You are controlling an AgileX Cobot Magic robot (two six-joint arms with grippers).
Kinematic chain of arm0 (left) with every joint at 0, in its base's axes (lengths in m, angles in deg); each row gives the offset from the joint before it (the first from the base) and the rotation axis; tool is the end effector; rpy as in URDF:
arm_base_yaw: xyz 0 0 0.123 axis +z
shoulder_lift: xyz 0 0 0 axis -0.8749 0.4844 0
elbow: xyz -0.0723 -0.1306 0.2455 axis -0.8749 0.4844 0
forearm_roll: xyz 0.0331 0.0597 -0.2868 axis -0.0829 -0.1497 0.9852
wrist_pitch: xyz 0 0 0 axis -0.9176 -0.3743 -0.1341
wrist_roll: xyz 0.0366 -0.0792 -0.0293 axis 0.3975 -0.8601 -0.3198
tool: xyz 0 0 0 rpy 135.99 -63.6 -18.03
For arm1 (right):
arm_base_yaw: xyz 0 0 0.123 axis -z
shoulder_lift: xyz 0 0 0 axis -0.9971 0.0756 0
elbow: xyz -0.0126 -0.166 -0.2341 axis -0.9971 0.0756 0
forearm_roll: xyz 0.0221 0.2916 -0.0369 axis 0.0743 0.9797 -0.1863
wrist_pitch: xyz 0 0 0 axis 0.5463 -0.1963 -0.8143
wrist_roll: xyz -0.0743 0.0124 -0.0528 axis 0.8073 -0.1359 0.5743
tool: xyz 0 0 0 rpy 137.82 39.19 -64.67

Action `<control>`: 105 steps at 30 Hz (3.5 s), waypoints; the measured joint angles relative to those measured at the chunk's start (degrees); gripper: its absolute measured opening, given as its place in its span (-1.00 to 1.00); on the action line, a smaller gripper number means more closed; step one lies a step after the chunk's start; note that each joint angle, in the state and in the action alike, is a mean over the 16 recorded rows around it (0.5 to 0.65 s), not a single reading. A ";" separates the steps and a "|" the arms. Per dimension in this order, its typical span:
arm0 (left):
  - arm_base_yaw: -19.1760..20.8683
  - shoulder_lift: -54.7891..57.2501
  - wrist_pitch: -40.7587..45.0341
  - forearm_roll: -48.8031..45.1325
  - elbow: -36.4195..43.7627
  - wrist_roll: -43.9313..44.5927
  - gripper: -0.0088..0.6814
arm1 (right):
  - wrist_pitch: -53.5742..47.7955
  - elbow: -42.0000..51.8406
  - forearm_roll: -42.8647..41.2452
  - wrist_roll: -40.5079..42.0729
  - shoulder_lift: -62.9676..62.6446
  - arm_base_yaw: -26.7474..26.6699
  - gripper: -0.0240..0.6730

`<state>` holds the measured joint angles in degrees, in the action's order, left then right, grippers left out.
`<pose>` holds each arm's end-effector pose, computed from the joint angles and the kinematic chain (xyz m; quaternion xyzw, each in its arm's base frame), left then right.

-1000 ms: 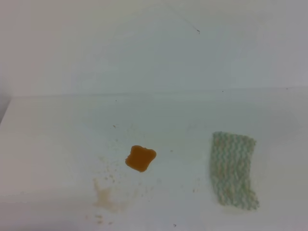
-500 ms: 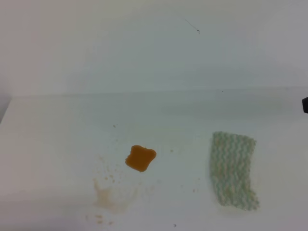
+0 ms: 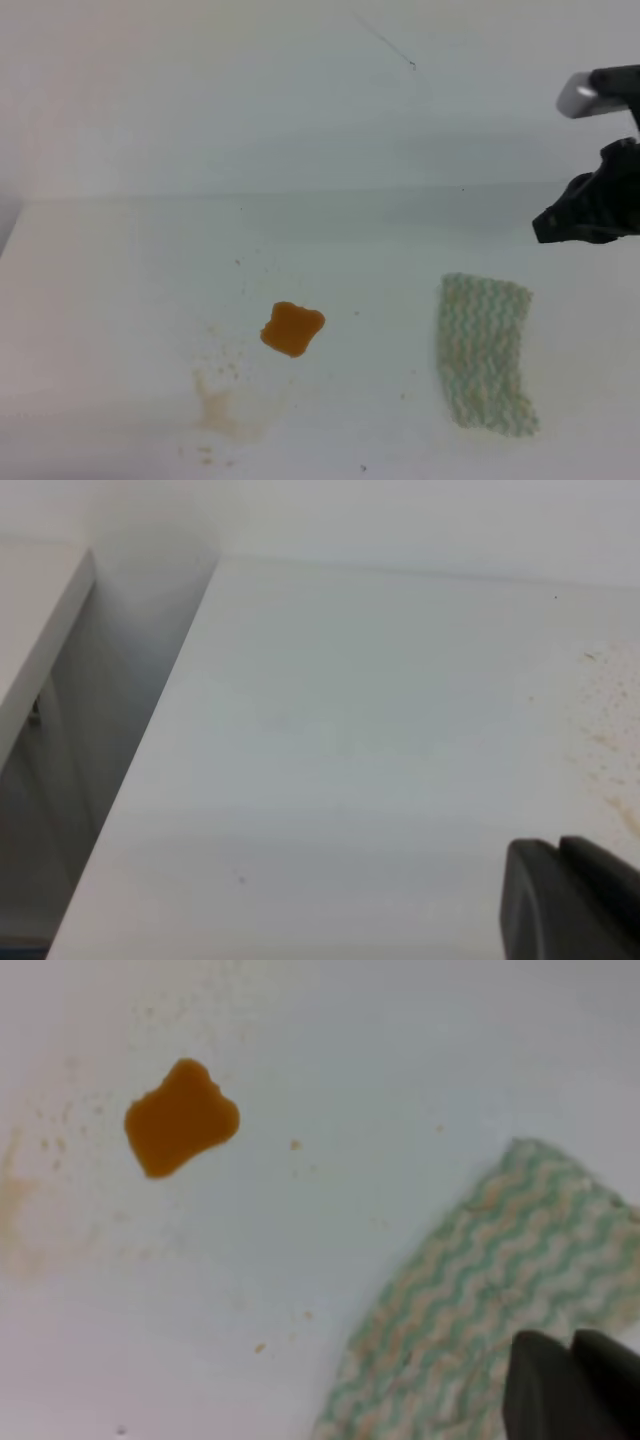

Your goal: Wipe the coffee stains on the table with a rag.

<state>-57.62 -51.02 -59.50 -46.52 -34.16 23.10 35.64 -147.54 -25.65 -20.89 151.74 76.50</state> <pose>0.0965 0.0032 0.1849 -0.0752 0.7775 -0.0403 0.6230 0.3645 0.0916 0.2794 -0.2309 0.9105 0.1604 0.3032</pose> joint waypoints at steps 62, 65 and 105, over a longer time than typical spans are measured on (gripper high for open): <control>0.00 0.00 0.00 0.00 0.00 0.00 -0.98 | 11.35 -4.30 -6.10 4.24 29.98 -7.10 -0.80; 0.00 0.00 0.00 0.00 0.00 0.00 -0.98 | 10.81 -4.86 -5.15 4.71 29.98 -7.33 -0.87; 0.00 0.00 0.00 0.00 0.00 0.00 -0.98 | -3.94 -22.87 -24.01 -9.61 33.23 -16.05 0.15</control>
<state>-57.62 -51.02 -59.50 -46.52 -34.16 23.10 31.70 -170.40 -49.66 -30.51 184.97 60.45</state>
